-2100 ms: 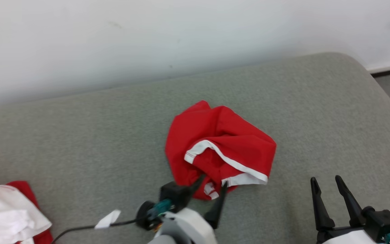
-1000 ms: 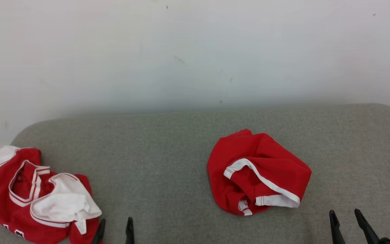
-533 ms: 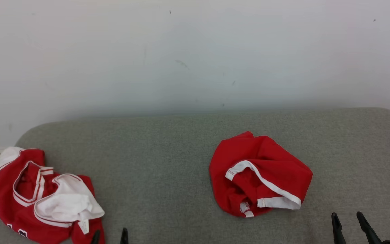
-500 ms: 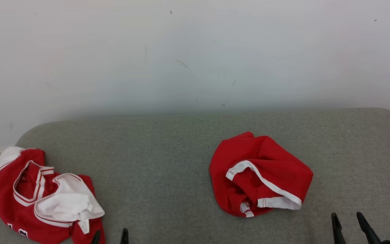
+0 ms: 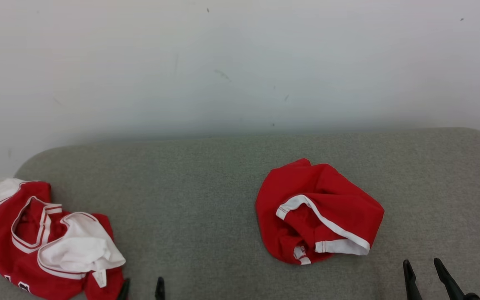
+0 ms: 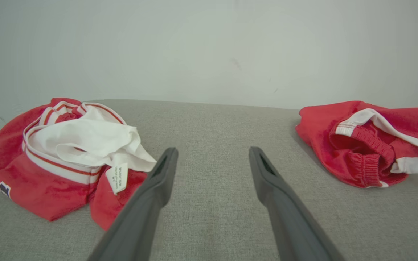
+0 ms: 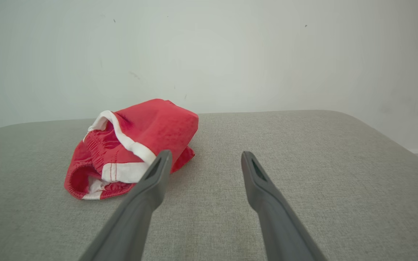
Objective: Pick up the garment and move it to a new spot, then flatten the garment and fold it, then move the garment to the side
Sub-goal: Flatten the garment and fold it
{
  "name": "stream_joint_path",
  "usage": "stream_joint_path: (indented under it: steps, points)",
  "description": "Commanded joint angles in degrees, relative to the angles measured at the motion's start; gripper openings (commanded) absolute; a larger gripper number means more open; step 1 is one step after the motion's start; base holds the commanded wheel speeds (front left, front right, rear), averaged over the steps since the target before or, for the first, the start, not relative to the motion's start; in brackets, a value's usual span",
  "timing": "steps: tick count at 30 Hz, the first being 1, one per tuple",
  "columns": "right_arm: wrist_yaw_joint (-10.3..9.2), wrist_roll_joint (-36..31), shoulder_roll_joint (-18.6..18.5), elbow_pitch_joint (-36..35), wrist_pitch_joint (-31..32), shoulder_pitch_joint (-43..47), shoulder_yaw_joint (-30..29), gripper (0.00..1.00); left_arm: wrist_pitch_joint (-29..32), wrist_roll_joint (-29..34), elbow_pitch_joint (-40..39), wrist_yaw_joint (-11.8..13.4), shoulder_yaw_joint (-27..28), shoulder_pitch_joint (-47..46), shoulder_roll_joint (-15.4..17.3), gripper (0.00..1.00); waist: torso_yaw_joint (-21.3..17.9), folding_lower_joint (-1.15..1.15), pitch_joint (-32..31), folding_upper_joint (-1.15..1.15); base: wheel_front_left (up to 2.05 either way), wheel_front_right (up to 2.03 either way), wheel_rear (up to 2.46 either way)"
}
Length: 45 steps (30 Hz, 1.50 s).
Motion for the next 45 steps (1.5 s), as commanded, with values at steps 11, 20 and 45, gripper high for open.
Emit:
stream_joint_path:
  steps: [11, 20, 45]
  points:
    - [-0.1, 0.6, -0.8, -0.4, 0.0, -2.7, 1.6, 1.0, 0.0, 5.6, -0.9, -5.0, -7.9, -8.0, 0.1, 1.0, -3.9, 0.0, 1.6, 0.0, 0.0, 0.0, 0.0]
    - [-0.1, 1.0, 0.0, -0.7, 0.0, -4.6, 2.9, 1.0, 0.0, 6.2, 11.1, -9.9, -19.4, -16.7, 0.2, 1.0, -10.0, 0.0, 4.3, 0.0, 0.0, 0.0, 0.0]
    - [-0.1, 2.0, 1.9, -1.6, 0.0, -7.2, 2.0, 1.0, 0.3, 5.5, 35.8, -4.8, -25.4, -33.8, 1.7, 1.0, -17.5, 0.0, 11.9, 0.0, 0.0, 0.0, 0.0]
